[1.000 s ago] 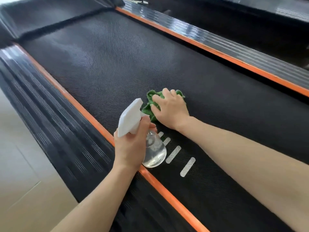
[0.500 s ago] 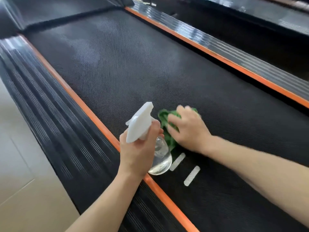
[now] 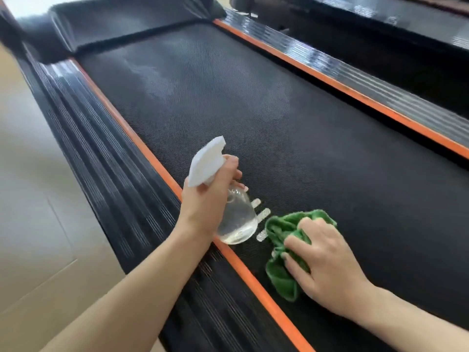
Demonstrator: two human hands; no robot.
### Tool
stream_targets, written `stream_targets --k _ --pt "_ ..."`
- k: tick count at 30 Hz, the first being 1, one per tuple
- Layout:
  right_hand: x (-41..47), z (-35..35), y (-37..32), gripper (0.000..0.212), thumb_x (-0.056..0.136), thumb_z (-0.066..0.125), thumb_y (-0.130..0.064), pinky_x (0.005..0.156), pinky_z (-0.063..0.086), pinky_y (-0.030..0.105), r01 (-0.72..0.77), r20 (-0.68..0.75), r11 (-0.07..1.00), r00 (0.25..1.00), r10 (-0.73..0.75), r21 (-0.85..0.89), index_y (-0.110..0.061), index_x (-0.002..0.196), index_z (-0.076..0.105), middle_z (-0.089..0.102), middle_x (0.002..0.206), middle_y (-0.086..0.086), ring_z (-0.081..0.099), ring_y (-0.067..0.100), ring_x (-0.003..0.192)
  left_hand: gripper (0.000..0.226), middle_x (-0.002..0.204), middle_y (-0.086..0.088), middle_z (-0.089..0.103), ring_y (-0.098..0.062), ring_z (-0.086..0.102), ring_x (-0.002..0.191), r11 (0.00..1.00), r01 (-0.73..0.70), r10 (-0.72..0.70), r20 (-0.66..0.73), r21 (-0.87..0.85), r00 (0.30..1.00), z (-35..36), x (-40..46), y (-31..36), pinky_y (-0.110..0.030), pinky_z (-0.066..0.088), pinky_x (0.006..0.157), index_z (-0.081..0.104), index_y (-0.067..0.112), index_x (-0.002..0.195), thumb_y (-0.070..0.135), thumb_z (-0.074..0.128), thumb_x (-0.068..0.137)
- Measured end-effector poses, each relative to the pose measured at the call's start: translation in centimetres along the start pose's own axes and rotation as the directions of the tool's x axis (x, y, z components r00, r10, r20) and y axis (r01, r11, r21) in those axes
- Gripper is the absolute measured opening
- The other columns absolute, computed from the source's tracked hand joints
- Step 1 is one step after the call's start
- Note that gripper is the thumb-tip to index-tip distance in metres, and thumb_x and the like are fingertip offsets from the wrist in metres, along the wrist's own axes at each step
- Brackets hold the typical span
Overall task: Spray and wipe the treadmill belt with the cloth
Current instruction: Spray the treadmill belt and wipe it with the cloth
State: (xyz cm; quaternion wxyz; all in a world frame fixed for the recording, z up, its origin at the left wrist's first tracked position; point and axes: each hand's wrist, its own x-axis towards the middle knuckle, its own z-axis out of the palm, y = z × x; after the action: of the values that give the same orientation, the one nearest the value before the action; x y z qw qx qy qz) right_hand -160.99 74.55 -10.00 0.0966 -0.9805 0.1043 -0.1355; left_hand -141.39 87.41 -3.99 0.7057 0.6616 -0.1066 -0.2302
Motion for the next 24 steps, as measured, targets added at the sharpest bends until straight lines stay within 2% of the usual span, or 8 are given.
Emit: stream_targets --k 3,7,9,12,16,20,22,24 --pt "-2.3 -1.0 0.2 0.025 0.093 0.053 -0.042 0.070 0.044 0.043 0.062 0.042 0.997 0.997 -0.060 -0.051 -0.019 0.084 0.061 0.049 0.094 0.003 0.043 0.026 0.079 0.015 0.086 0.006 0.078 -0.012 0.074 0.078 0.998 -0.005 0.009 -0.054 0.069 0.999 -2.4 2.5 1.4 -0.027 0.057 0.074 0.076 0.027 0.092 0.040 0.072 0.099" --pt "2.8 0.3 1.5 0.026 0.096 0.053 -0.041 0.072 0.043 0.042 0.196 0.050 0.979 0.980 -0.193 -0.053 -0.019 0.083 0.057 0.049 0.093 0.004 0.043 0.026 0.080 0.023 0.084 0.002 0.079 -0.010 0.073 0.075 0.997 -0.008 0.017 -0.120 0.071 0.993 -2.9 4.0 0.9 -0.033 0.057 0.079 0.077 0.021 0.090 0.041 0.070 0.100" --pt "8.0 2.1 2.2 0.025 0.094 0.054 -0.039 0.070 0.042 0.043 0.137 -0.027 0.989 0.990 -0.139 -0.055 -0.017 0.082 0.055 0.045 0.088 0.004 0.039 0.024 0.078 0.019 0.081 0.000 0.079 -0.012 0.073 0.074 0.994 -0.054 0.066 -0.125 0.092 0.990 -2.1 3.8 -0.4 -0.034 0.059 0.078 0.077 0.028 0.085 0.044 0.074 0.095" --pt "17.4 5.0 2.2 0.026 0.093 0.053 -0.040 0.069 0.043 0.043 0.041 -0.101 0.995 0.994 -0.050 -0.093 -0.016 0.086 0.056 0.046 0.086 0.008 0.041 0.025 0.078 0.012 0.078 -0.001 0.078 -0.012 0.074 0.077 0.990 -0.114 0.126 -0.151 0.082 0.980 -1.9 3.9 -1.1 -0.025 0.059 0.075 0.077 0.042 0.080 0.044 0.074 0.091" --pt "25.2 7.2 1.0 0.033 0.096 0.045 -0.045 0.084 0.041 0.045 -0.104 -0.080 0.980 0.993 0.092 -0.169 -0.018 0.103 0.061 0.054 0.105 0.013 0.050 0.034 0.097 0.018 0.076 0.000 0.078 -0.007 0.072 0.071 0.993 -0.107 0.113 -0.185 0.044 0.976 -2.5 4.4 -1.0 -0.020 0.057 0.069 0.076 0.028 0.081 0.030 0.075 0.099" --pt "22.7 6.8 0.3 0.031 0.095 0.045 -0.045 0.083 0.041 0.045 -0.104 -0.074 0.986 0.993 0.095 -0.131 -0.018 0.101 0.060 0.052 0.104 0.012 0.048 0.034 0.097 0.016 0.076 0.002 0.078 -0.004 0.070 0.070 0.994 -0.082 0.095 -0.183 0.079 0.978 -2.4 4.3 -0.8 -0.018 0.055 0.068 0.076 0.024 0.087 0.032 0.073 0.100" --pt "18.1 5.6 -0.1 0.030 0.094 0.046 -0.045 0.079 0.042 0.043 -0.062 -0.075 0.995 0.996 0.057 -0.074 -0.018 0.097 0.060 0.050 0.099 0.009 0.047 0.030 0.091 0.016 0.079 0.003 0.079 -0.009 0.072 0.078 0.995 -0.054 0.067 -0.156 0.087 0.986 -2.7 4.1 -0.7 -0.028 0.058 0.079 0.076 0.026 0.088 0.038 0.073 0.098" --pt "12.0 3.8 -0.7 0.027 0.095 0.049 -0.043 0.075 0.042 0.042 -0.025 -0.057 0.999 0.998 0.023 -0.024 -0.018 0.092 0.059 0.050 0.098 0.009 0.045 0.029 0.088 0.023 0.081 0.004 0.079 -0.009 0.072 0.078 0.995 -0.005 0.021 -0.155 0.102 0.988 -2.9 3.9 -0.2 -0.031 0.057 0.079 0.078 0.022 0.087 0.042 0.072 0.098"
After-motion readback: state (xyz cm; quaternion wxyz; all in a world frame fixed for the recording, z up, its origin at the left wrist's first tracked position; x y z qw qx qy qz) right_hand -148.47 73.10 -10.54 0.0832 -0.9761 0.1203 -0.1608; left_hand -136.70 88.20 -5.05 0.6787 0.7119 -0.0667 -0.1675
